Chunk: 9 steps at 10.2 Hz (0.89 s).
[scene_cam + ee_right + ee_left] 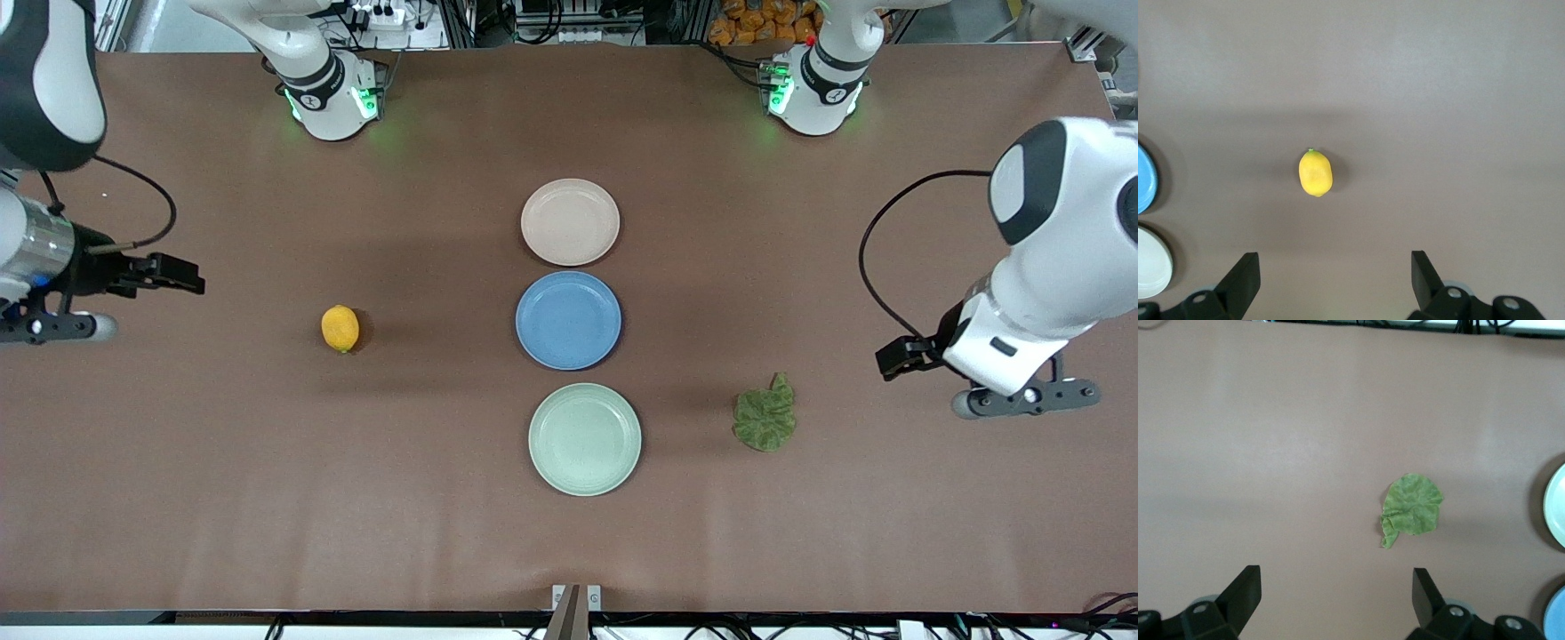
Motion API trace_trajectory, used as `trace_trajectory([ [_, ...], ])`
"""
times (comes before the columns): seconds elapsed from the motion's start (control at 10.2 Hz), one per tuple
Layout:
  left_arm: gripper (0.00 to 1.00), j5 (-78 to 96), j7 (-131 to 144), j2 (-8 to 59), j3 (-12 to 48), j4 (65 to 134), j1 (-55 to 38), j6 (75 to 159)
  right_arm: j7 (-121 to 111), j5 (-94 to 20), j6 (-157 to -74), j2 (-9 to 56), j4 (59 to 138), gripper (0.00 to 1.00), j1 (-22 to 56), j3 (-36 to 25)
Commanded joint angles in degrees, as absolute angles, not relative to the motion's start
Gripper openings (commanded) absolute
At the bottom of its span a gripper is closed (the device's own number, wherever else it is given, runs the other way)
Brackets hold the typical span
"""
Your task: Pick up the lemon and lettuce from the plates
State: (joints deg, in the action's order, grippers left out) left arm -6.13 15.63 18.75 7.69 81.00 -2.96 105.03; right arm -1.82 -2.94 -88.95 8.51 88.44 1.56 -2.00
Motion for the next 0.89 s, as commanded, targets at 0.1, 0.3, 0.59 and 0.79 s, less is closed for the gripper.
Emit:
trace_trajectory([
  [0.1, 1.00, -6.68, 13.28, 13.64, 8.26, 81.56, -2.64, 101.88, 6.29, -3.08, -87.19, 5.27, 88.34, 1.00, 1.41, 1.30],
  [0.3, 1.00, -6.50, 10.73, 9.43, 8.00, 82.09, -2.64, 100.30, 5.81, -2.81, -87.10, 5.45, 86.49, 1.00, 1.32, 1.50],
  [0.59, 1.00, -4.32, 8.88, 4.06, 8.09, 84.97, -1.15, 96.59, 5.54, -2.55, -87.71, 5.89, 83.68, 1.00, 1.32, 1.49],
  [0.79, 1.00, -0.98, 5.72, 1.42, 8.09, 87.88, 1.40, 96.59, 5.54, -2.29, -87.71, 5.89, 83.50, 1.00, 1.32, 1.49],
])
